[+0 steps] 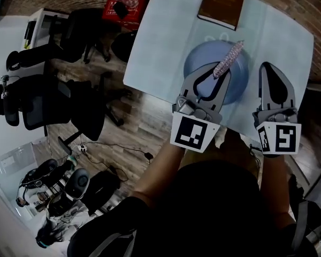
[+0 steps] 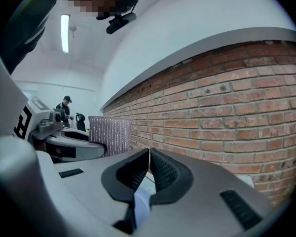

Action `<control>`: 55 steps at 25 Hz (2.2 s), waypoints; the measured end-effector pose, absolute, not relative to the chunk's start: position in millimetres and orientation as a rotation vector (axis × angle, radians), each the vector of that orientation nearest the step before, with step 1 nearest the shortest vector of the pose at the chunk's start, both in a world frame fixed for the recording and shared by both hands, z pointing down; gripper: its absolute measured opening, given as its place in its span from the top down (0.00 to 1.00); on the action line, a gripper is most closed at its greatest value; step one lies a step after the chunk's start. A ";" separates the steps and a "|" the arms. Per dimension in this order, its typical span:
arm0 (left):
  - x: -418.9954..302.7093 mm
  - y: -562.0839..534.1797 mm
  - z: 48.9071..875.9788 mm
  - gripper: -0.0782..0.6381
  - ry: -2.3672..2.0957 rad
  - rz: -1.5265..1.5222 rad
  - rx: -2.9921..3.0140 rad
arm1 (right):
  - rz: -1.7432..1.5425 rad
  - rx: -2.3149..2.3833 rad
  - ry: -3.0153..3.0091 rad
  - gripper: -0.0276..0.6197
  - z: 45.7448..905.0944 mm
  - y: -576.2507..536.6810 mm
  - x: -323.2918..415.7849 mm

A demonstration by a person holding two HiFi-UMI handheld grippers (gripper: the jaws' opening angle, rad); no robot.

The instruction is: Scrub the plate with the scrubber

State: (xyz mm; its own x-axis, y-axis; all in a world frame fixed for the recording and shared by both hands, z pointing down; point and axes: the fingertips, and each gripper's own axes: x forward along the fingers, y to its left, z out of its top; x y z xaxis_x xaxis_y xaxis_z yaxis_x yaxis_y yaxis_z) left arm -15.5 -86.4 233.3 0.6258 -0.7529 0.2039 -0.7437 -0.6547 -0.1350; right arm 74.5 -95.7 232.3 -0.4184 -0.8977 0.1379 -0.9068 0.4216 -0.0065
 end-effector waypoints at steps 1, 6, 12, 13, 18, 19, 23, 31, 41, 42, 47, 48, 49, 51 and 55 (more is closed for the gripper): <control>-13.2 -86.7 241.7 0.78 1.293 -0.395 -2.808 | 0.142 1.619 -2.549 0.90 241.1 -95.8 76.8; -6.2 -82.9 293.5 0.78 1.328 -0.497 -2.858 | 0.267 1.574 -2.532 0.90 296.7 -89.7 83.2; -1.3 -69.8 331.2 0.78 1.321 -0.537 -2.890 | 0.336 1.554 -2.511 0.90 337.5 -75.4 85.7; -0.4 -68.5 333.7 0.78 1.321 -0.542 -2.894 | 0.339 1.554 -2.509 0.90 338.9 -74.5 86.9; 5.6 -65.2 341.4 0.78 1.312 -0.552 -2.905 | 0.359 1.578 -2.480 0.90 347.0 -73.6 95.9; 6.2 -65.3 342.2 0.78 1.311 -0.554 -2.905 | 0.378 1.583 -2.472 0.90 350.1 -74.3 97.0; 9.7 -65.5 346.7 0.78 1.300 -0.565 -2.911 | 0.478 1.565 -2.450 0.90 365.2 -74.7 96.8; 15.4 -65.5 362.5 0.78 1.277 -0.596 -2.943 | 0.706 1.463 -2.311 0.76 424.0 -60.9 88.3; 22.8 -61.4 389.1 0.78 1.273 -0.614 -3.030 | 0.885 1.411 -2.193 0.75 471.9 -63.4 82.7; 23.2 -61.3 391.2 0.78 1.275 -0.619 -3.037 | 0.895 1.402 -2.184 0.75 474.8 -63.8 81.9; 29.3 -67.0 392.7 0.78 1.283 -0.628 -3.075 | 0.939 1.385 -2.174 0.76 471.6 -70.8 81.5; 30.8 -68.1 393.7 0.78 1.285 -0.623 -3.083 | 0.942 1.386 -2.177 0.76 470.4 -71.4 81.8; 32.1 -69.0 395.7 0.78 1.286 -0.620 -3.091 | 0.946 1.387 -2.180 0.77 469.9 -71.7 81.9; 34.3 -70.4 401.2 0.78 1.282 -0.626 -3.109 | 0.953 1.386 -2.184 0.77 470.1 -72.7 81.3; 38.0 -70.1 413.0 0.78 1.292 -0.668 -3.164 | 0.948 1.385 -2.183 0.79 469.8 -77.9 79.2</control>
